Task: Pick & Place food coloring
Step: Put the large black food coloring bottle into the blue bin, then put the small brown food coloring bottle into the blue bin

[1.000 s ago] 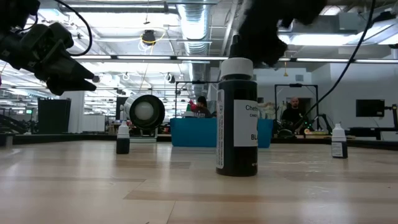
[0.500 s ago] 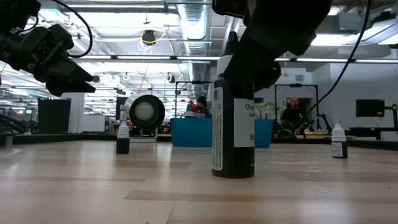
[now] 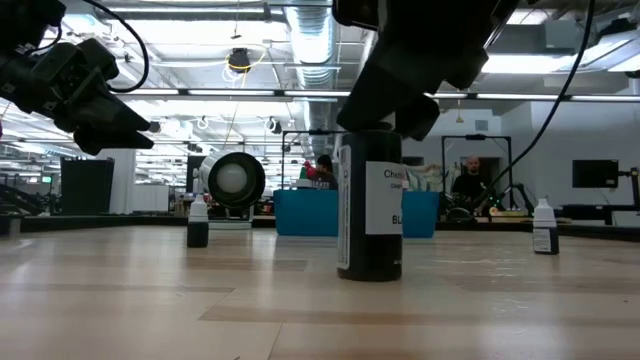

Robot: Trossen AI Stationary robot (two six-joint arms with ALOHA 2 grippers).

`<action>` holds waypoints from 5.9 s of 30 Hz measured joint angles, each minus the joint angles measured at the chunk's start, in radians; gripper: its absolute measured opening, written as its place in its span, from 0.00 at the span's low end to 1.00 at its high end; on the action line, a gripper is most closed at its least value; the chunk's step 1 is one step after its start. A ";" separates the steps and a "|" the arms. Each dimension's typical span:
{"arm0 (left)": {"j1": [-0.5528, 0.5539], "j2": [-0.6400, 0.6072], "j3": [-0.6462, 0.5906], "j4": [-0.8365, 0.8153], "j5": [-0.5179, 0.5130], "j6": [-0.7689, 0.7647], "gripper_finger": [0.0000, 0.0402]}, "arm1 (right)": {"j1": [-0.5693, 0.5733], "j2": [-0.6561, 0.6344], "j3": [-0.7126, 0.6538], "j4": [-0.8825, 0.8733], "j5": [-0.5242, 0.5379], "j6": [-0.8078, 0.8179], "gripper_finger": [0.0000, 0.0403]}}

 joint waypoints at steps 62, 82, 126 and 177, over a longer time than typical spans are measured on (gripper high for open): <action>0.000 0.000 0.000 0.002 -0.001 0.016 0.64 | -0.670 -0.493 0.141 -0.246 0.030 -0.462 0.27; 0.000 0.000 0.000 0.006 -0.009 0.000 0.64 | -0.741 -0.226 0.140 0.012 0.158 -0.453 0.28; 0.000 0.000 0.000 0.001 -0.008 0.019 0.64 | -0.875 0.106 0.140 0.140 0.132 -0.450 0.29; 0.000 0.000 0.000 0.003 -0.008 0.019 0.64 | -0.866 0.095 0.395 -0.139 0.134 -0.513 0.31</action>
